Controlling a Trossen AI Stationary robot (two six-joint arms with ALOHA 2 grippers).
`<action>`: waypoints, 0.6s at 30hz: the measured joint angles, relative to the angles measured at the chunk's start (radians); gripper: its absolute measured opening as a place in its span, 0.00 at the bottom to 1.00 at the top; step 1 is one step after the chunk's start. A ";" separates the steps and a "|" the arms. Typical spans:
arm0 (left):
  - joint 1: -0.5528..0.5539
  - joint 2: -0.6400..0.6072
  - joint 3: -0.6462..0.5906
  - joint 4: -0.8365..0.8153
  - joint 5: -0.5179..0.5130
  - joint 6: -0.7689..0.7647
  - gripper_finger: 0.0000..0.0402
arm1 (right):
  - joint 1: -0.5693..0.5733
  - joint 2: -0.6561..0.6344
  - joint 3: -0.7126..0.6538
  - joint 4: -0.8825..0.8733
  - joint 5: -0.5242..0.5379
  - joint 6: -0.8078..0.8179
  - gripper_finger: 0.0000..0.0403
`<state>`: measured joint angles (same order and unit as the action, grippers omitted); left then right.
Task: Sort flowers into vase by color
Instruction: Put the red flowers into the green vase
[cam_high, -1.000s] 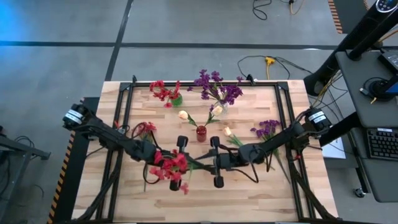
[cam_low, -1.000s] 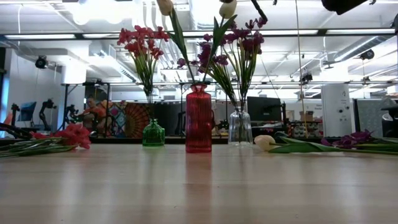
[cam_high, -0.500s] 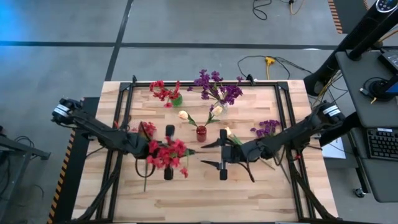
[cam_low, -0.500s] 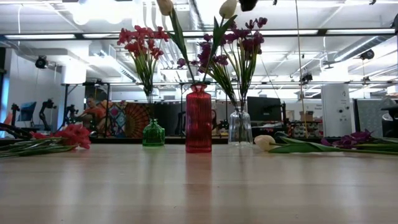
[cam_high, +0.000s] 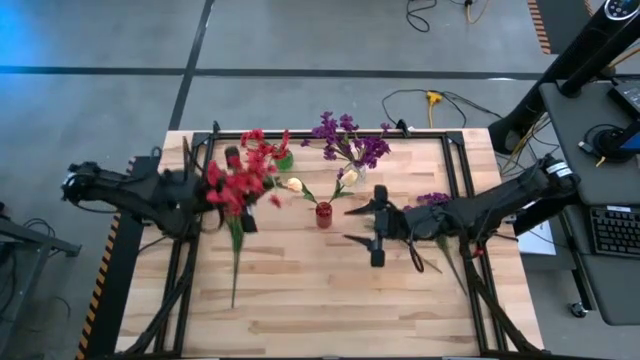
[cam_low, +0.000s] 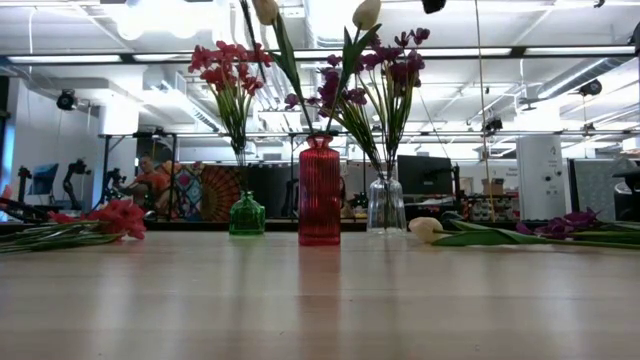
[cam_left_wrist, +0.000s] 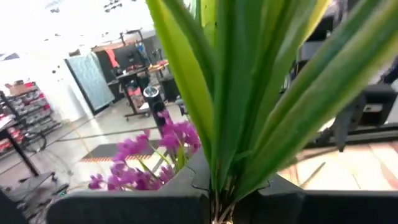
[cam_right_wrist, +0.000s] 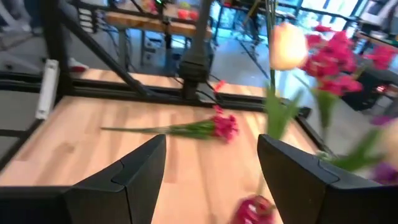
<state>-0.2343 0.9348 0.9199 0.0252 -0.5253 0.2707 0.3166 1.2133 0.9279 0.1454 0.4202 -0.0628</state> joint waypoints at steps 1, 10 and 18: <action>0.046 -0.009 0.001 0.000 0.051 0.001 0.01 | -0.014 -0.011 0.000 -0.016 0.000 -0.001 0.61; 0.435 0.069 0.244 -0.188 0.393 0.033 0.01 | -0.154 -0.048 0.000 -0.110 -0.078 -0.024 0.59; 0.597 0.188 0.529 -0.374 0.415 0.154 0.00 | -0.213 -0.011 0.000 -0.126 -0.140 -0.026 0.60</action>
<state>0.3629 1.1227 1.4488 -0.3490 -0.1103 0.4252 0.1040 1.2023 0.9278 0.0195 0.2802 -0.0893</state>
